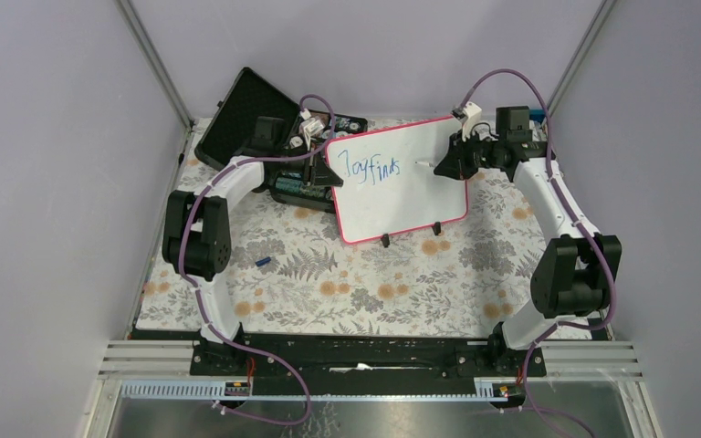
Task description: Write a sentence on the whiteboard
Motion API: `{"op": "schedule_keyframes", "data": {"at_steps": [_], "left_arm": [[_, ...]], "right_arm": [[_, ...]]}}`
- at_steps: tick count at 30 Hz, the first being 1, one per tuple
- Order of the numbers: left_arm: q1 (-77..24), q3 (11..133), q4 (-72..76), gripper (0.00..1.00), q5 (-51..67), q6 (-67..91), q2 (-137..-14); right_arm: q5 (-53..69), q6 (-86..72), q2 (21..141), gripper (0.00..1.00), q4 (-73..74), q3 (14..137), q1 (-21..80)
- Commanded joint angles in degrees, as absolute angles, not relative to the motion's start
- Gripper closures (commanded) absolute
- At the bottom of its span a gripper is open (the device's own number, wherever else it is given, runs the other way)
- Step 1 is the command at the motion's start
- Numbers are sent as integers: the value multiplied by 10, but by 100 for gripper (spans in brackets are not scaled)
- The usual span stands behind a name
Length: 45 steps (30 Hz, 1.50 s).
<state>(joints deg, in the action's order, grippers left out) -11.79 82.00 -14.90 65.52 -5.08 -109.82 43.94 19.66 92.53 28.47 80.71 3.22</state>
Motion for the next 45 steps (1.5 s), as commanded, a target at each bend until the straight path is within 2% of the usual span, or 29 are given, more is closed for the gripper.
{"op": "schedule_keyframes", "data": {"at_steps": [1,17,45], "left_arm": [[-128,801,-160,100,596,-120,-1092],[-129,804,-160,100,594,-120,-1094],[-129,805,-161,100,594,-120,-1095]], "right_arm": [[433,189,929,100,255,816,30],[451,196,950,100,277,852,45],[388,189,983,100,276,873,58]]}}
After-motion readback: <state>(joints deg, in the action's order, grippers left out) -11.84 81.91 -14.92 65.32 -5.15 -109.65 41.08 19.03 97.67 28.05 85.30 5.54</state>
